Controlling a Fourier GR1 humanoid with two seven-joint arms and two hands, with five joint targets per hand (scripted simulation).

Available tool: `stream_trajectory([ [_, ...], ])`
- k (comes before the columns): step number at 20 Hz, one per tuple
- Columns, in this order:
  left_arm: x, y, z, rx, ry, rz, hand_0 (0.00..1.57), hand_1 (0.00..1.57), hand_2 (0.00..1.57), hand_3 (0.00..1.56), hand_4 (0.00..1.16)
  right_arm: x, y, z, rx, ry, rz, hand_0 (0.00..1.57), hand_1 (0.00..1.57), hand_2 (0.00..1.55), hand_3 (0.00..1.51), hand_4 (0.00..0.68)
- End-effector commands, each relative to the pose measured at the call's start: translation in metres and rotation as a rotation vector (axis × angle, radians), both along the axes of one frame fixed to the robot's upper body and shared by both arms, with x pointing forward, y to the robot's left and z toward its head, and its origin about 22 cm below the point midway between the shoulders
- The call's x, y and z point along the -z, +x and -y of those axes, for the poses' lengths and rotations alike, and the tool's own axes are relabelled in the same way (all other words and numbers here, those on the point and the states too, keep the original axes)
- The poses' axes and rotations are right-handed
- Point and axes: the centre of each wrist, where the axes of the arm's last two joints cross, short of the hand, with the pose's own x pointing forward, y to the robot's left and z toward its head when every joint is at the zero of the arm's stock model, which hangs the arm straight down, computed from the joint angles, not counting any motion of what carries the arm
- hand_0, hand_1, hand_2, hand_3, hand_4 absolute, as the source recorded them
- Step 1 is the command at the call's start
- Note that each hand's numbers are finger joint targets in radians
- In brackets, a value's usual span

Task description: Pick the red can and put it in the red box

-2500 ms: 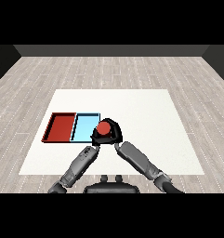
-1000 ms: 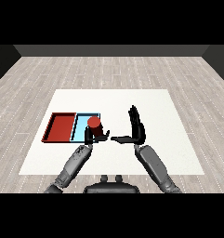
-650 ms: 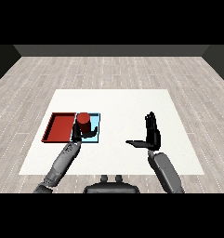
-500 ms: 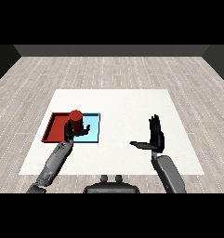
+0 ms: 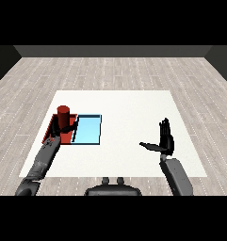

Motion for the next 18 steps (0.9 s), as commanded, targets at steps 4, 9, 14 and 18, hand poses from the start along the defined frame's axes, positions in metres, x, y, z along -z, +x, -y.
stream_trajectory([
  [4,0.024,0.016,-0.031,-0.115,0.054,-0.143,1.57,1.57,1.56,1.49,1.06,0.002,0.022,0.000,0.027,-0.051,-0.044,0.00,0.00,0.00,0.00,0.000],
  [9,0.048,0.009,-0.024,-0.180,0.091,-0.335,1.36,1.36,1.25,1.28,0.95,0.023,0.028,0.005,0.019,0.014,-0.051,0.00,0.00,0.00,0.00,0.000],
  [14,0.051,0.006,-0.032,-0.249,0.081,-0.498,0.59,0.59,0.63,0.41,0.78,0.023,0.044,-0.003,0.041,0.014,-0.029,0.00,0.00,0.00,0.00,0.000],
  [18,0.058,-0.009,-0.050,-0.359,-0.017,-0.498,0.89,0.89,0.88,0.34,0.68,0.032,0.041,0.000,0.037,0.013,-0.041,0.00,0.00,0.00,0.00,0.000],
])
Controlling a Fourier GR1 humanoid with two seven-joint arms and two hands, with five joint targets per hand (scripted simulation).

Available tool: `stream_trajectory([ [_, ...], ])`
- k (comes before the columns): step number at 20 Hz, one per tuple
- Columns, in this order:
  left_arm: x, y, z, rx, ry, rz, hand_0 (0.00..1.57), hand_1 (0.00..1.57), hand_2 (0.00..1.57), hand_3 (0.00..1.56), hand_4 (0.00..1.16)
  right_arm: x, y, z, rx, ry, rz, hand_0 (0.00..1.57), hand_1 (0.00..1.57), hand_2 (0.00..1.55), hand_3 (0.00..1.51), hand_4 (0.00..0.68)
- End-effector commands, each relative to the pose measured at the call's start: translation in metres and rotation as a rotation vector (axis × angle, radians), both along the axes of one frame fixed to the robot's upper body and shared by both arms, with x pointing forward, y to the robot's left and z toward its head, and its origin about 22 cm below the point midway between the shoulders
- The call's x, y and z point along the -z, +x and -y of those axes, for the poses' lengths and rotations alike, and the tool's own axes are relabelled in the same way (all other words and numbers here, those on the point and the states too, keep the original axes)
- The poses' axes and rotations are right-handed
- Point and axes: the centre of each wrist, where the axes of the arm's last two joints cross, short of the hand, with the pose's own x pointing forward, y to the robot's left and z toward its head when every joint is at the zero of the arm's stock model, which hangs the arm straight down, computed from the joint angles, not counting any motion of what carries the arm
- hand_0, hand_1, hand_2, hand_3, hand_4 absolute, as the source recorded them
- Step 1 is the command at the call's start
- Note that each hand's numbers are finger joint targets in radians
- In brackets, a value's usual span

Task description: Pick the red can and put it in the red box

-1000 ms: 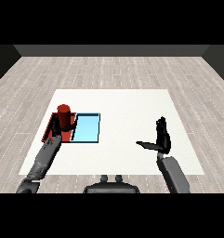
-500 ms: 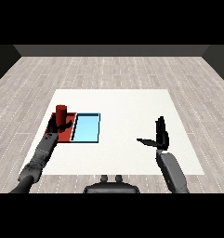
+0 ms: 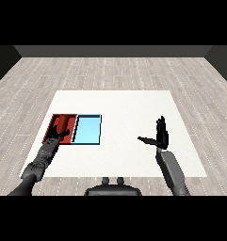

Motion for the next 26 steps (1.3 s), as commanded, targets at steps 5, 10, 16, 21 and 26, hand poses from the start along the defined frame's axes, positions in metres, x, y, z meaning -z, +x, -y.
stream_trajectory([
  [5,0.001,-0.016,-0.028,-0.049,-0.111,-0.129,0.00,0.00,0.00,0.00,0.00,0.001,0.003,0.004,0.002,0.018,0.018,0.00,0.00,0.00,0.00,0.000],
  [10,-0.012,-0.008,-0.035,-0.031,-0.064,-0.147,0.00,0.00,0.00,0.00,0.00,-0.006,-0.010,0.011,-0.004,0.023,0.015,0.00,0.00,0.00,0.00,0.000],
  [16,-0.021,0.010,-0.015,0.027,-0.085,0.137,0.00,0.00,0.00,0.00,0.00,0.002,-0.002,-0.005,-0.033,0.032,0.064,0.00,0.00,0.00,0.00,0.000],
  [21,-0.041,0.020,-0.019,0.149,-0.202,0.452,1.36,1.36,1.25,0.00,0.00,-0.002,-0.006,-0.004,-0.070,0.054,0.101,0.00,0.00,0.00,0.00,0.000],
  [26,-0.028,0.014,0.007,0.334,-0.315,0.639,0.00,0.00,0.00,0.00,0.00,-0.014,-0.007,0.000,-0.139,0.038,0.094,0.00,0.00,0.00,0.00,0.000],
])
